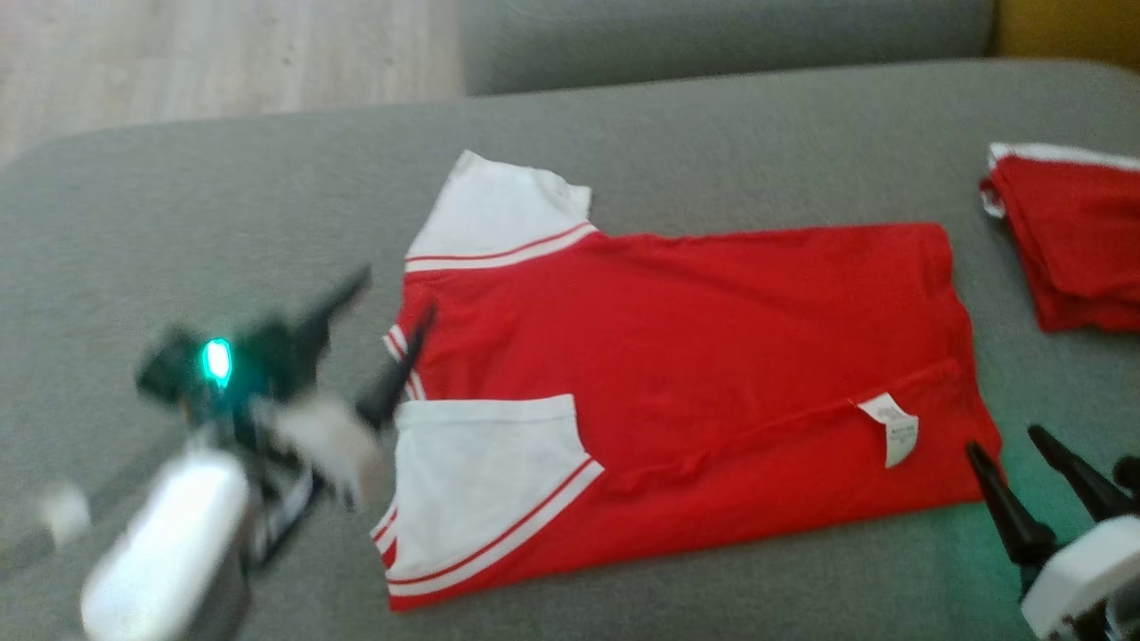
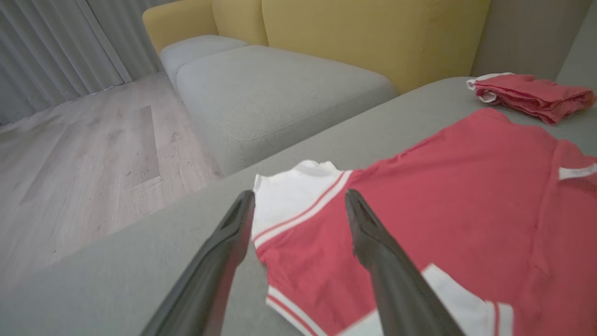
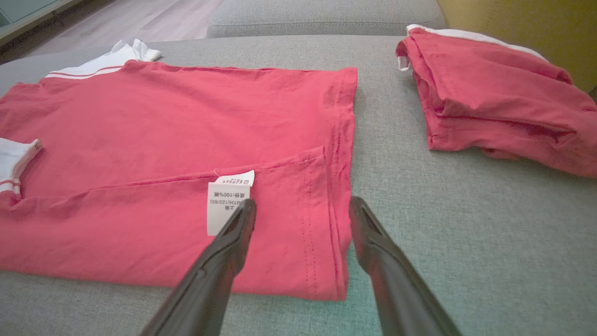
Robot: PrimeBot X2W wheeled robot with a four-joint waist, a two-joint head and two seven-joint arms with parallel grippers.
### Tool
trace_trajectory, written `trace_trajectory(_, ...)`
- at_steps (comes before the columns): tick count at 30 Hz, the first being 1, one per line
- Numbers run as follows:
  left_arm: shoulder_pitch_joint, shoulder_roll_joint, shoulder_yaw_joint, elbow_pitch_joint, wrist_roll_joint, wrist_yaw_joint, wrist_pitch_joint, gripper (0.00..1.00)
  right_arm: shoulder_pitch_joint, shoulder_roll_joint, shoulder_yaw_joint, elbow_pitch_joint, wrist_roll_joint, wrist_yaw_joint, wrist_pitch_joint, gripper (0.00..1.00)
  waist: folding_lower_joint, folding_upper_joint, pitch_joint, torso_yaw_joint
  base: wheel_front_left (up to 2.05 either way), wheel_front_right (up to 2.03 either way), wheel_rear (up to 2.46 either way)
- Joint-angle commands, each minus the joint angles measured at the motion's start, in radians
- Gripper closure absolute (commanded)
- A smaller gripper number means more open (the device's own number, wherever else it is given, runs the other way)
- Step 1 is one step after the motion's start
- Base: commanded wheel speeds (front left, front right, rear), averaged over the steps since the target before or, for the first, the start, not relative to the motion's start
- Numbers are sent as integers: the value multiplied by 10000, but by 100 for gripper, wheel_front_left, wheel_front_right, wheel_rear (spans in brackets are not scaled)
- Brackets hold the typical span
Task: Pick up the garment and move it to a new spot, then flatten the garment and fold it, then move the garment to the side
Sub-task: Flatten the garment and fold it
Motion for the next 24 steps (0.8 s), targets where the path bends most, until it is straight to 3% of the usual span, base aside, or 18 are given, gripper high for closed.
trace_trajectory(1,-1498,212,388,56,-217,-205,420,0,-511,-285,144,-413,-103,63,-74,0,-1,0,544,-446,0,0,0)
trace_trajectory(6,-4880,402,-326,2167,-1144,-491,1705,0,-1260,-221,517,-674,-221,63,-70,0,-1,0,1633,-1259,0,0,0)
trace_trajectory(10,-6413,666,-917,3548,-1978,-500,2196,0,-1738,-199,737,-611,-228,63,-159,0,-1,0,2285,-1756,0,0,0)
trace_trajectory(24,-8982,1578,-2667,6328,-3034,-503,3800,0,-2678,-119,1296,-165,-171,63,-524,0,-1,0,3518,-2739,0,0,0)
